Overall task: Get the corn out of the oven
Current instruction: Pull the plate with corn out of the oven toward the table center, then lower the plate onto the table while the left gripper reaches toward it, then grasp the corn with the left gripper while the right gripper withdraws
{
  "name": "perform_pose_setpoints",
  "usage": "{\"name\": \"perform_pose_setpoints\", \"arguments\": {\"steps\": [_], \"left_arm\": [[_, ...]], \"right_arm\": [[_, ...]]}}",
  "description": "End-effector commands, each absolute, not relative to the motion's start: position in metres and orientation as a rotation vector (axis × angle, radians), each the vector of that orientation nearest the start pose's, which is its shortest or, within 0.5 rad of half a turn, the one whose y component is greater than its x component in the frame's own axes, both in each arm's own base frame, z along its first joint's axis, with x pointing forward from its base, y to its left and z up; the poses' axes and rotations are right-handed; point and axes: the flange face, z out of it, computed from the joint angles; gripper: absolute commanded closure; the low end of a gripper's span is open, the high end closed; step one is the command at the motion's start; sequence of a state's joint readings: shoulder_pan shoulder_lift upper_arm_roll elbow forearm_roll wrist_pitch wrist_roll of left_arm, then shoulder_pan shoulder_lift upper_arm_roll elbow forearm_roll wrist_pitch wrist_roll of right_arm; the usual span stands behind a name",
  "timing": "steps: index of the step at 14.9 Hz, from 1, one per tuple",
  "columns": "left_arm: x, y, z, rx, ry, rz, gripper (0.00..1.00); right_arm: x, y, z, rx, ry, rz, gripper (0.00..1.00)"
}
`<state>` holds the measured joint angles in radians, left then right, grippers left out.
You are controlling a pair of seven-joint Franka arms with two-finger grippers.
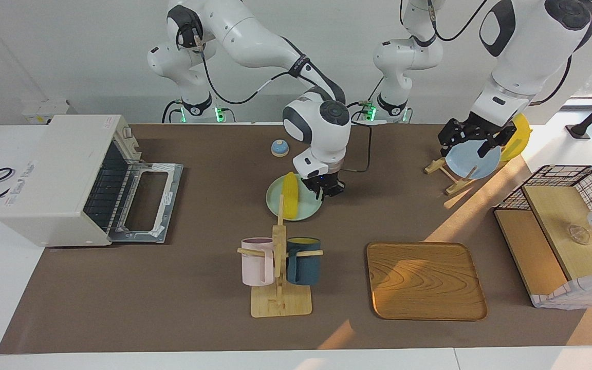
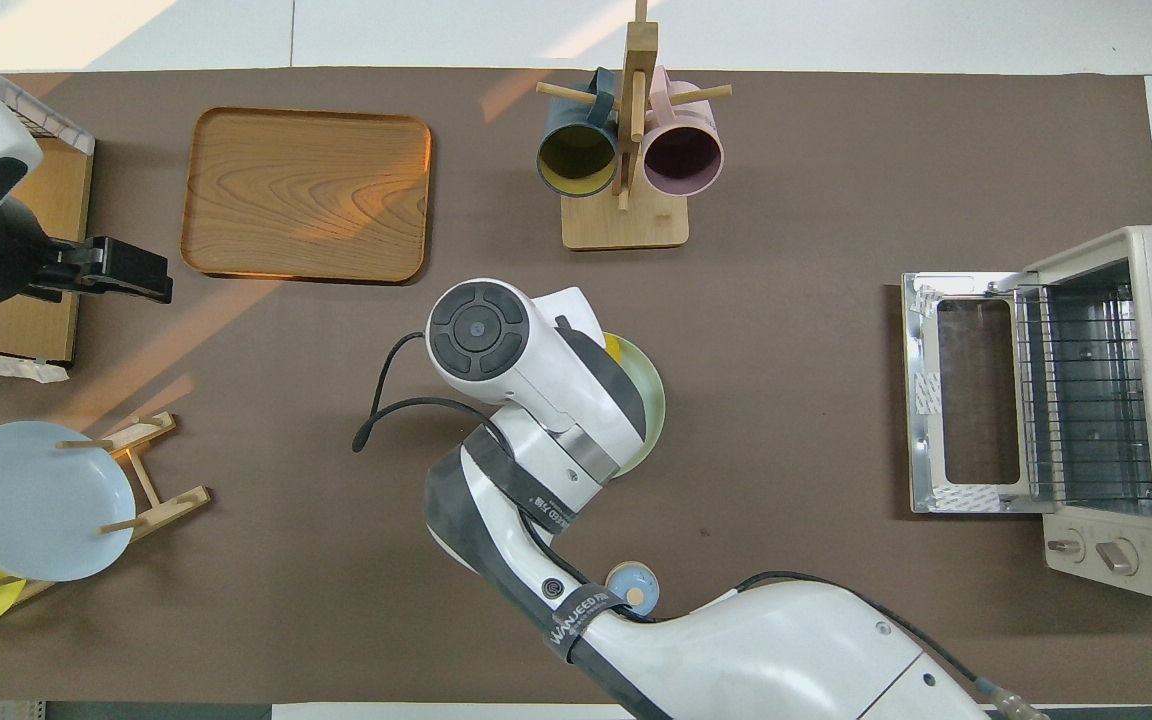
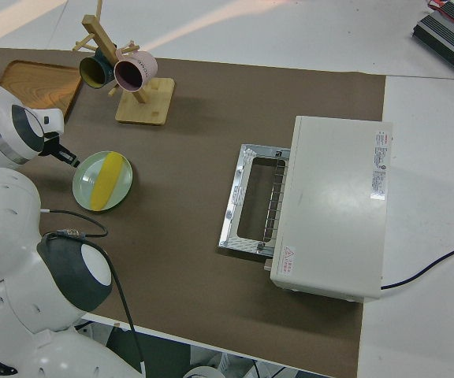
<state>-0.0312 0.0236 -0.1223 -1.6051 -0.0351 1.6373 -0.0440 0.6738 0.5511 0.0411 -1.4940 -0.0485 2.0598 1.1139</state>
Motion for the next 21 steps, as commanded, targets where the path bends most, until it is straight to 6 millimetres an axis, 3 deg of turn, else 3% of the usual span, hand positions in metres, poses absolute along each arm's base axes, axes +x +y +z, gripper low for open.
{"name": "perform_pose_setpoints", "arguments": {"steps": [1,2,3,5,6,7,10,12,14,16,18,21], "left_arm": [[0.557,-0.096,0.594,-3.201,0.170,-0.029,0.00],[0.556,-0.102,0.592,-3.202,0.186,-0.033,0.00],[0.557,-0.110,0.588,-3.205,0.205,-0.031,0.00],[0.555,-0.136,0.574,-3.210,0.193,-0.028,0.00],[0.554,-0.151,0.569,-3.223,0.162,-0.038,0.00],[0.551,-0.174,0.562,-3.239,0.146,-0.050,0.00],[0.546,-0.251,0.519,-3.253,0.085,-0.032,0.00],[0.540,-0.304,0.491,-3.269,0.058,-0.043,0.00],[0.528,-0.349,0.463,-3.280,0.089,-0.049,0.00],[0.514,-0.372,0.444,-3.285,0.102,-0.054,0.00],[0.502,-0.406,0.407,-3.283,0.142,-0.035,0.00],[0.496,-0.435,0.357,-3.268,0.206,-0.066,0.00]], "right_arm": [[0.555,0.429,0.388,-3.093,0.576,-0.078,0.49],[0.569,0.400,0.409,-3.116,0.525,-0.100,0.49],[0.577,0.367,0.421,-3.168,0.466,-0.044,0.56],[0.592,0.293,0.438,-3.238,0.411,0.050,0.94],[0.600,0.255,0.439,-3.258,0.409,0.092,1.00],[0.605,0.211,0.434,-3.272,0.395,0.142,1.00],[0.585,0.141,0.388,-3.281,0.457,0.214,1.00],[0.569,0.110,0.358,-3.285,0.455,0.186,1.00],[0.558,0.100,0.338,-3.272,0.454,0.154,1.00],[0.554,0.082,0.323,-3.271,0.464,0.172,1.00],[0.551,0.072,0.311,-3.286,0.476,0.203,1.00],[0.545,0.052,0.300,-3.320,0.485,0.218,1.00]]}}
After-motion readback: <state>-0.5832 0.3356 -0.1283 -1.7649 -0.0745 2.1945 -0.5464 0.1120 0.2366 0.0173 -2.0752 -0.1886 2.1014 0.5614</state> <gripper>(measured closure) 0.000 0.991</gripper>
